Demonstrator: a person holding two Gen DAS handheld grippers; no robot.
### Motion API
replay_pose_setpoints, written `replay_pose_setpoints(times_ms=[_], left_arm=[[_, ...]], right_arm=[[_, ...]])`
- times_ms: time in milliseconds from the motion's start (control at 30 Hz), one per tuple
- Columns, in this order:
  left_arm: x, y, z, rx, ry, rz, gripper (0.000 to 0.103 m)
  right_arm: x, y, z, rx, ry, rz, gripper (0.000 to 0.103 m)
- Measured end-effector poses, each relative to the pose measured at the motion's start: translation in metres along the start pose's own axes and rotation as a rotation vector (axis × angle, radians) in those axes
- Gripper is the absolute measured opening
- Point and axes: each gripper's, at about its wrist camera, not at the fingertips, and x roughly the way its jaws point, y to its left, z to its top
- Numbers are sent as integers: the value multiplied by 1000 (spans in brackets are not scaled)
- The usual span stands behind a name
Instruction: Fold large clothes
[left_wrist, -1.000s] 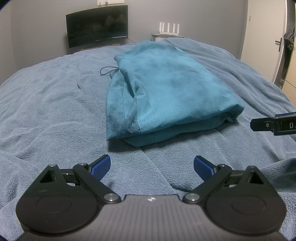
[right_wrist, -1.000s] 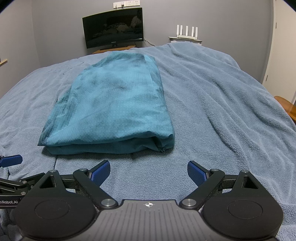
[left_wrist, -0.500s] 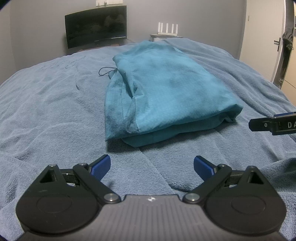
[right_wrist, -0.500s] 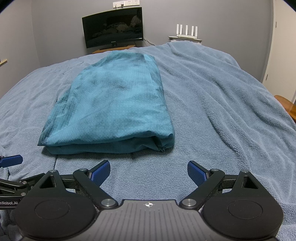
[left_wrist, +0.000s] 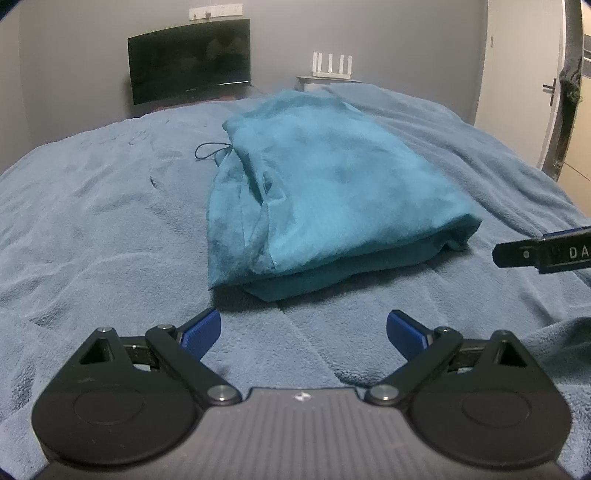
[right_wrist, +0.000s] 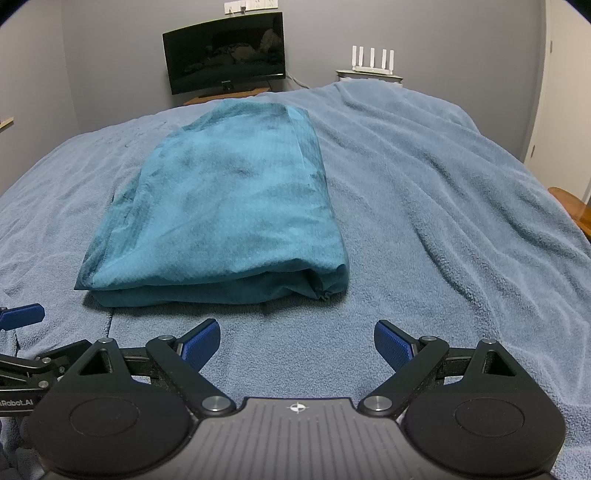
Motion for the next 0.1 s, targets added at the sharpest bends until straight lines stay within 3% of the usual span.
replay_pose_setpoints(times_ms=[100], left_arm=[[1, 1, 0, 1, 11, -1, 97]], right_arm=[[0, -1, 0, 5, 5, 1, 92]])
